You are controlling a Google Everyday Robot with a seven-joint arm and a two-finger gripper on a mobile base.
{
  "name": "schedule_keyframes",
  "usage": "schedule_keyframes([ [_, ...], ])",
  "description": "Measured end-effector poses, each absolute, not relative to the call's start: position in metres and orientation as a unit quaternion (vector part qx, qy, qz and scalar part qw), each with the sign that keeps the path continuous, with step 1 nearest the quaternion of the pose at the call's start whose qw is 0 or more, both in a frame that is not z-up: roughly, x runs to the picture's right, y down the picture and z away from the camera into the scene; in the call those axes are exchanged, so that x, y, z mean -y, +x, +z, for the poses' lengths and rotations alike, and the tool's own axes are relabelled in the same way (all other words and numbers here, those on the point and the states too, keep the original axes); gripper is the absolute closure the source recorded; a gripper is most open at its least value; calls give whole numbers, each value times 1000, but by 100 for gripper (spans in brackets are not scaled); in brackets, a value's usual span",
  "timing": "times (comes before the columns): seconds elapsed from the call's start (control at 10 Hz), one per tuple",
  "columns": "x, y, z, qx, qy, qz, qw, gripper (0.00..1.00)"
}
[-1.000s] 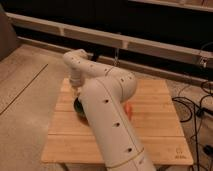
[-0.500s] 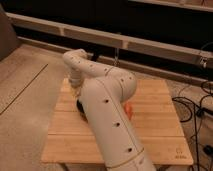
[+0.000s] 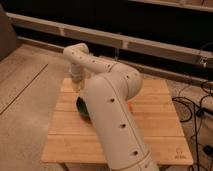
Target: Stand the bottle upright
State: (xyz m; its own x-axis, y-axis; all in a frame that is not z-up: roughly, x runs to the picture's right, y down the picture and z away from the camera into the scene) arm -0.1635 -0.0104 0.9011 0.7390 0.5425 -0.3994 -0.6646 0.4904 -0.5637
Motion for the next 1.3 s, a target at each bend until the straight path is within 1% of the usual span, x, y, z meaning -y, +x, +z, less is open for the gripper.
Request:
schedule_keyframes([
  [0.2,25,-156,886,-80,-342,359,865,86],
  [0.8,41,-139,857,-63,-299,364,880,86],
  [1.0,52,-143,852,-36,-273,355,893,86],
  [1.3,64,-160,845,35,-241,346,906,86],
])
